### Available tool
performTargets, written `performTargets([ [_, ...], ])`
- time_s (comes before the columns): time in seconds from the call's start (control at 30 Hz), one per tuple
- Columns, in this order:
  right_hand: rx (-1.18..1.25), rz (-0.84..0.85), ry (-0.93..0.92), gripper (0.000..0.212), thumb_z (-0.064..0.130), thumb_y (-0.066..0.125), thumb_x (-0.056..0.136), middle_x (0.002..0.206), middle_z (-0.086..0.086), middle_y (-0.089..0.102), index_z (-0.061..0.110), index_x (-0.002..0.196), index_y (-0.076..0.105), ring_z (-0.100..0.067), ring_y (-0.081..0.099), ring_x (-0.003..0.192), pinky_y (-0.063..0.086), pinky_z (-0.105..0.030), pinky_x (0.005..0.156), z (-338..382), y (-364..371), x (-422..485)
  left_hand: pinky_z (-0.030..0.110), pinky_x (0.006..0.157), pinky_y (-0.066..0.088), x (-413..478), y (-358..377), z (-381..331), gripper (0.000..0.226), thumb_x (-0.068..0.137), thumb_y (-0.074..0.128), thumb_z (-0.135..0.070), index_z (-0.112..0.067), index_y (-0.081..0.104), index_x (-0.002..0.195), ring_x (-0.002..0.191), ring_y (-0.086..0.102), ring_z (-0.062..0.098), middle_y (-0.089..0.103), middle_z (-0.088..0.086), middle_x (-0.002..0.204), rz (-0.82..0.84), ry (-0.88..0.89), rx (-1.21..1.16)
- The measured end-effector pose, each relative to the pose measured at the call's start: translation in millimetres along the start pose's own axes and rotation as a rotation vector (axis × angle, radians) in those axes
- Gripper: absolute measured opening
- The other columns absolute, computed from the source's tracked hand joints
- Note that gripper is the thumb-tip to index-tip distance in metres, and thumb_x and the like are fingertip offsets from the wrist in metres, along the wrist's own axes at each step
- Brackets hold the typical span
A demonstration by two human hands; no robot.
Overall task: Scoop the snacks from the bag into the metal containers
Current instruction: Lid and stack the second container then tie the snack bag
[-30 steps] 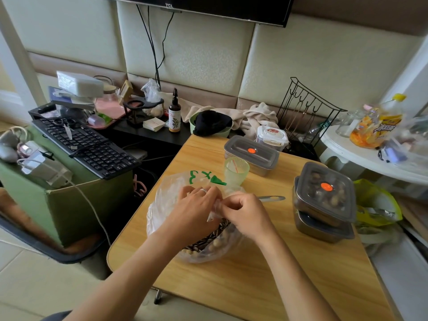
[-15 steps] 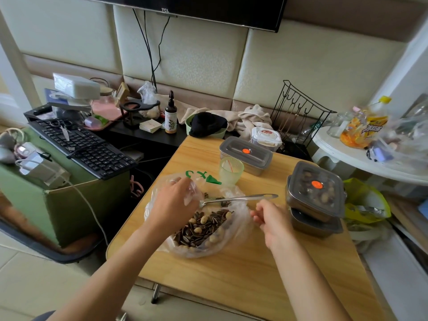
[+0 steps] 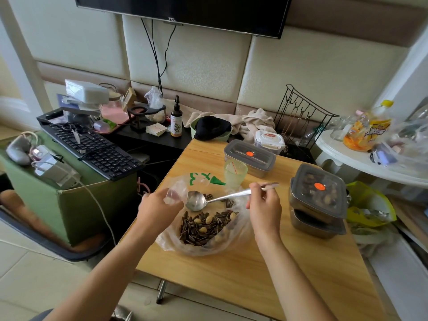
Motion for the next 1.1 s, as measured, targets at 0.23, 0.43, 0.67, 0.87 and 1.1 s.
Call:
performTargets([
  [0.23, -0.232, 0.087, -0.684, 0.023, 0.016, 0.051, 0.109, 0.067, 0.004, 0.065, 0.006, 0.098, 0.069, -0.011, 0.065, 0.058, 0.048, -0.017, 0.051, 22.7, 1.4, -11.7, 0.037, 0.068, 0.042, 2.5, 1.0, 3.6, 0.025, 0.09, 0.072, -0.022, 0.002, 0.069, 0.093, 0.076, 0.051, 0.025, 0.055, 0.012, 0.083, 0.097, -0.16, -0.225],
  [0.43, -0.369, 0.138, -1.019, 0.022, 0.015, 0.049, 0.108, 0.078, -0.002, 0.064, 0.01, 0.09, 0.061, -0.006, 0.044, 0.056, 0.033, -0.01, 0.056, 33.1, -14.3, -11.9, 0.044, 0.074, 0.054, 6.3, 8.0, -15.1, 0.038, 0.092, 0.075, -0.026, 0.01, 0.068, 0.101, 0.077, 0.063, 0.03, 0.069, 0.022, 0.086, 0.002, -0.133, -0.508],
  [0.67, -0.379, 0.195, -1.093, 0.031, 0.021, 0.044, 0.109, 0.072, 0.014, 0.048, 0.005, 0.094, 0.067, -0.002, 0.041, 0.056, 0.033, -0.009, 0.054, 44.2, -15.1, -30.0, 0.047, 0.095, 0.058, 2.2, 15.3, -32.8, 0.022, 0.096, 0.073, -0.029, -0.008, 0.077, 0.095, 0.093, 0.076, 0.027, 0.079, 0.011, 0.09, 0.004, -0.018, -0.694],
  [0.87, -0.359, 0.178, -1.032, 0.033, 0.022, 0.041, 0.11, 0.07, 0.005, 0.059, 0.006, 0.093, 0.065, -0.005, 0.043, 0.05, 0.03, -0.005, 0.053, 38.5, -14.0, -26.1, 0.043, 0.091, 0.059, -0.6, 16.9, -33.8, 0.021, 0.098, 0.068, -0.034, -0.017, 0.073, 0.109, 0.097, 0.076, 0.021, 0.079, 0.004, 0.1, 0.028, 0.045, -0.616],
  [1.1, -0.31, 0.064, -0.894, 0.035, 0.024, 0.044, 0.108, 0.062, 0.001, 0.061, 0.006, 0.088, 0.065, -0.012, 0.059, 0.051, 0.045, -0.02, 0.046, 29.2, -15.9, -6.4, 0.036, 0.088, 0.048, -13.7, -4.7, -13.9, 0.007, 0.097, 0.069, -0.035, -0.029, 0.068, 0.101, 0.108, 0.064, 0.018, 0.07, -0.003, 0.11, 0.044, -0.034, -0.479],
])
Point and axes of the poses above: each hand's wrist, its own x-axis towards the middle knuckle, its own y-axis out of the palm, z = x × y, the point moved 2 cm from there along x, towards the middle knuckle
